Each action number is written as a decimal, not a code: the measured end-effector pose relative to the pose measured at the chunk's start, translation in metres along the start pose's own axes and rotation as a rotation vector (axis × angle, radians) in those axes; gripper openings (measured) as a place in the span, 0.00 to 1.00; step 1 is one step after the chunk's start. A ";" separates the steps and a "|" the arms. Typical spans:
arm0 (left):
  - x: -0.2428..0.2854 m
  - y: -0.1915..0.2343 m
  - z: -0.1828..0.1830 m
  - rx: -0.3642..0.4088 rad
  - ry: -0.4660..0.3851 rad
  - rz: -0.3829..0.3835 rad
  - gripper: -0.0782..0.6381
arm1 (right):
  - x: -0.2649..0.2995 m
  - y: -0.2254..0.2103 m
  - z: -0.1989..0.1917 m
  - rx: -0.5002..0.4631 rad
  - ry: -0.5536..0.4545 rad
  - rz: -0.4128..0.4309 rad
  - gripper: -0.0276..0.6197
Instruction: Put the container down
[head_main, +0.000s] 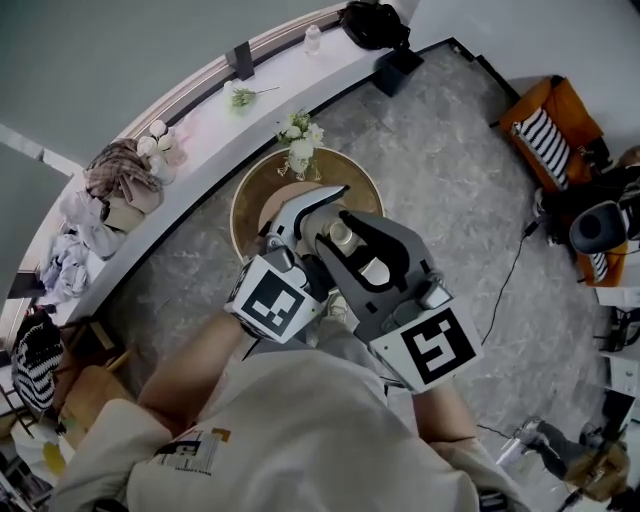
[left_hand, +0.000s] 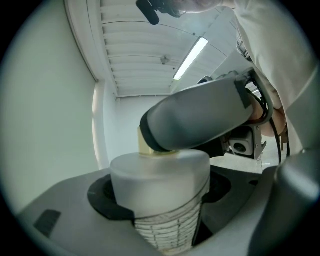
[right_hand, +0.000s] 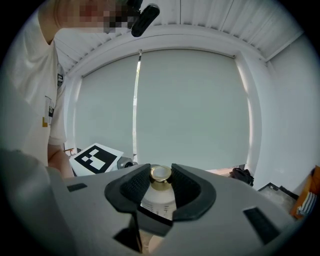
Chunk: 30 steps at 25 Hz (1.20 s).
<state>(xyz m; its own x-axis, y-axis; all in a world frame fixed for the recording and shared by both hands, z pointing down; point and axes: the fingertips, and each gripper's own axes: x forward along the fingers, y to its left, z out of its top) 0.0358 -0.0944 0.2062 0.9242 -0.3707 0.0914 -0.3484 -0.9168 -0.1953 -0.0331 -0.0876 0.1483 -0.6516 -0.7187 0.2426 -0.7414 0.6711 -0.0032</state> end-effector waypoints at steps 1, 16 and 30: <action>0.004 0.000 -0.003 0.005 0.008 0.006 0.60 | 0.000 -0.004 -0.003 0.004 0.005 0.004 0.24; 0.063 0.025 -0.042 -0.001 -0.002 0.016 0.60 | 0.018 -0.066 -0.043 -0.027 0.011 0.010 0.24; 0.096 0.039 -0.156 -0.023 -0.035 0.022 0.60 | 0.074 -0.099 -0.149 -0.078 0.088 0.028 0.24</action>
<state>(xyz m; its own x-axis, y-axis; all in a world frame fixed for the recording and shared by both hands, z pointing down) 0.0867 -0.1888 0.3597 0.9211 -0.3857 0.0531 -0.3717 -0.9117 -0.1748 0.0162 -0.1796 0.3114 -0.6526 -0.6832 0.3276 -0.7061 0.7052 0.0640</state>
